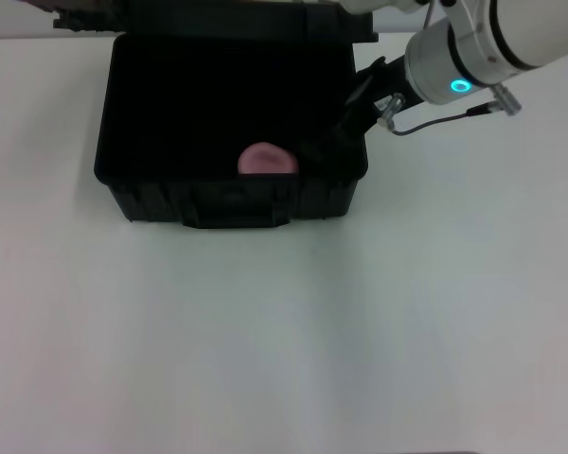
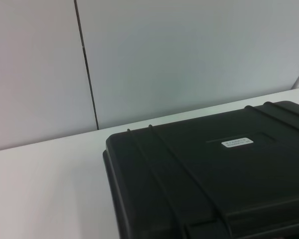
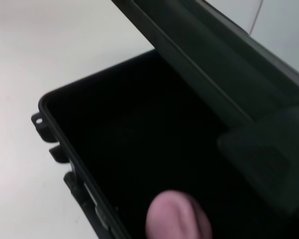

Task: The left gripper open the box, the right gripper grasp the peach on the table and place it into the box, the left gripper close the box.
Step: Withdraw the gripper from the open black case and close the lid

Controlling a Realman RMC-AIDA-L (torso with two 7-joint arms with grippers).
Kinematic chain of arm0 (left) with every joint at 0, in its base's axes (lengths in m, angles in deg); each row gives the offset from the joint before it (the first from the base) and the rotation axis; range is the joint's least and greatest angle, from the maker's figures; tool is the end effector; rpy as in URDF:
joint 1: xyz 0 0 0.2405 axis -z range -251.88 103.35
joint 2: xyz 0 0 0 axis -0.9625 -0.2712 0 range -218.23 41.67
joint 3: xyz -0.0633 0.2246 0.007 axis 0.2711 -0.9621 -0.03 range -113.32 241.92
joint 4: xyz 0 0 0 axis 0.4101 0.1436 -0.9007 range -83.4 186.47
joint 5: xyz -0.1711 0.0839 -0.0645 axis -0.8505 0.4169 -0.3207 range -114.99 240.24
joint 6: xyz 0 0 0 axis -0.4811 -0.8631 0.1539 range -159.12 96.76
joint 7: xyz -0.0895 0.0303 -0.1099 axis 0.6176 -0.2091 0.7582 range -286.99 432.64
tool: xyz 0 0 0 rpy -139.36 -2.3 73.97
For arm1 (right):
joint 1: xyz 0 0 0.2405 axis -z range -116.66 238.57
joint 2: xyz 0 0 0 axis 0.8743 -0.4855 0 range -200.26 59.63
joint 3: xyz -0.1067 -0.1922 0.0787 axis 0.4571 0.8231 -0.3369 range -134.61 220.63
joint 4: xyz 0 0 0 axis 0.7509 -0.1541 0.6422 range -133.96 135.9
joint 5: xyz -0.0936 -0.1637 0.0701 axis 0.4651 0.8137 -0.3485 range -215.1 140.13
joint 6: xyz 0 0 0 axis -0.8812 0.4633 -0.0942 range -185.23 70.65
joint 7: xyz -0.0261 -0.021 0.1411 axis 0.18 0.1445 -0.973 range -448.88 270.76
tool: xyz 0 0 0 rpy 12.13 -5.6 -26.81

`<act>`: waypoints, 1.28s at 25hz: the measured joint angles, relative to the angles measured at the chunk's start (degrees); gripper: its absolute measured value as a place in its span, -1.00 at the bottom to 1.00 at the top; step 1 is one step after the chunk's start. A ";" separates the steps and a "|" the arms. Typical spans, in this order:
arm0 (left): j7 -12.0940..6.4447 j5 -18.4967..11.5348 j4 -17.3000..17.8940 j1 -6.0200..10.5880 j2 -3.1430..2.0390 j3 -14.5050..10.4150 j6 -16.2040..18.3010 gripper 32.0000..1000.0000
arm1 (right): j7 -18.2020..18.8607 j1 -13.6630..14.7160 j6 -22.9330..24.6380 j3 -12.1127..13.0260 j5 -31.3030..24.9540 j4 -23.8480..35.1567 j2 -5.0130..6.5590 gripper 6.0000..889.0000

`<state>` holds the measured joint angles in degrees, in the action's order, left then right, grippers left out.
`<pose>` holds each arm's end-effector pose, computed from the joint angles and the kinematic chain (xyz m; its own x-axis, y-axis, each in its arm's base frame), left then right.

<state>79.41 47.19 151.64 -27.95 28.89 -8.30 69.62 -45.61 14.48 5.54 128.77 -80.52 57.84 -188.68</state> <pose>-0.0717 0.3614 0.1060 0.5409 0.7854 0.3011 0.6985 -0.2200 -0.6810 0.1240 0.3896 -0.0435 0.9021 -0.4263 0.0667 -0.3640 -0.8349 -0.4128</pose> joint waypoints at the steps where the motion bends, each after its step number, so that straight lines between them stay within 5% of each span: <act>1: 0.00 0.00 0.01 -0.01 0.00 0.00 0.00 -0.29 | -0.43 -0.06 0.84 -0.27 0.65 0.28 0.01 0.96; 15: 0.00 0.06 0.06 -0.21 -0.01 0.00 0.02 -0.30 | -3.33 1.60 10.82 -2.95 3.52 6.83 0.07 0.95; 22: 0.00 0.06 0.05 -0.37 -0.01 0.10 0.02 -0.30 | -5.36 2.57 18.24 -6.23 9.16 12.20 0.07 0.95; 32: -0.11 0.06 0.01 -0.35 -0.01 0.09 0.11 -0.29 | -8.05 1.90 27.39 -6.41 15.75 13.19 0.14 0.95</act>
<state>79.30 47.25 151.65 -28.30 28.88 -8.21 69.73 -53.66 16.38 32.92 122.36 -64.78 71.03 -188.54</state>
